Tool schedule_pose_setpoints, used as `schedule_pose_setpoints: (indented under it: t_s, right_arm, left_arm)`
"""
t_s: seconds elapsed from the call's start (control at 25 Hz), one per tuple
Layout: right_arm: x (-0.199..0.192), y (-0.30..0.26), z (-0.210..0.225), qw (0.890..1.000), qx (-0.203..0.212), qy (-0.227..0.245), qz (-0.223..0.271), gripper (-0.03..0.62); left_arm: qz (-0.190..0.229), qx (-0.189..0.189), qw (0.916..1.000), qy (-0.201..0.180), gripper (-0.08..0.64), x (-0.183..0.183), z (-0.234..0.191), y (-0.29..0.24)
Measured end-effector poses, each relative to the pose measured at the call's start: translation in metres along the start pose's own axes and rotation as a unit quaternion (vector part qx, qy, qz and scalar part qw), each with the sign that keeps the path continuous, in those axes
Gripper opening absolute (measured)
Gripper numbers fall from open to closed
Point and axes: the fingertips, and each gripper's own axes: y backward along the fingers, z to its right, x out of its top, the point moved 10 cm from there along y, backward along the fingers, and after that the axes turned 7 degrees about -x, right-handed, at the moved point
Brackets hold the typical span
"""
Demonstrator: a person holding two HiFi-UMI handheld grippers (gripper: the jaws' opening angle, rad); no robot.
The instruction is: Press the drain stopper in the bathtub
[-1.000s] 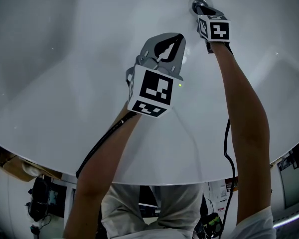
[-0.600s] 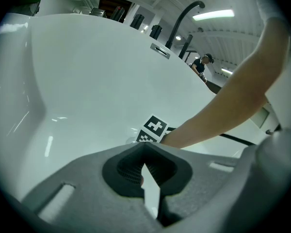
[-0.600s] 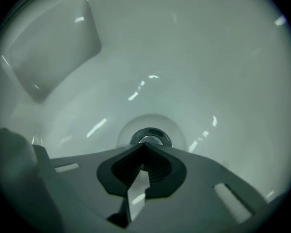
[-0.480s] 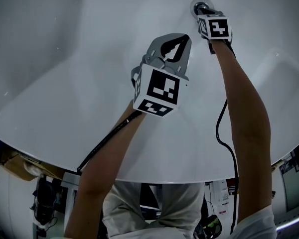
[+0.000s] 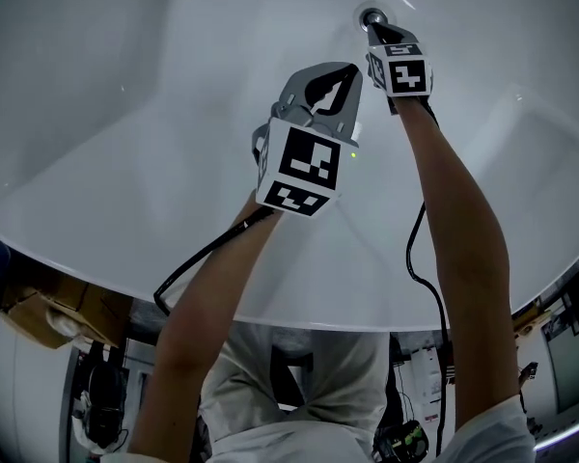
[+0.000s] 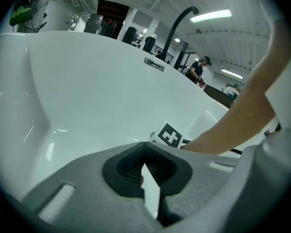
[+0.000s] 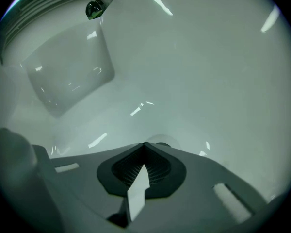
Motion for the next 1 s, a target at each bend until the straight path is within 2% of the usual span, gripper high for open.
schedule_pose_setpoints:
  t_s: [0.12,0.24,0.4,0.52,0.6,0.8,1.0]
  right_arm:
    - [0.007,0.019,-0.002,1.000,0.009,0.008,0.000,0.003]
    - [0.009,0.033,-0.010,0.998,0.046,0.032,-0.015,0.003]
    - [0.011,0.057,-0.015,0.998,0.064,0.012,-0.012,0.003]
    - [0.006,0.080,-0.019,0.997,0.078,0.020,-0.012,0.003]
    - [0.003,0.095,-0.021,0.997,0.076,0.026,-0.005,0.003]
    - [0.004,0.140,-0.019,0.998,0.060,-0.001,0.013,0.003]
    - [0.009,0.193,-0.023,0.998,0.051,0.019,0.041,0.003]
  left_arm:
    - [0.005,0.005,1.0000,0.001,-0.002,0.013,0.004,0.008]
    - [0.005,0.008,0.9999,0.005,-0.002,0.021,0.009,0.013]
    - [0.004,0.009,0.9999,0.004,-0.002,0.033,0.018,0.026]
    - [0.001,0.004,1.0000,0.001,-0.002,0.039,0.031,0.038]
    - [0.000,0.002,1.0000,-0.003,-0.002,0.043,0.038,0.044]
    - [-0.008,0.000,0.9999,-0.010,-0.002,0.057,0.058,0.064]
    - [-0.016,-0.008,0.9997,-0.016,-0.002,0.071,0.085,0.095]
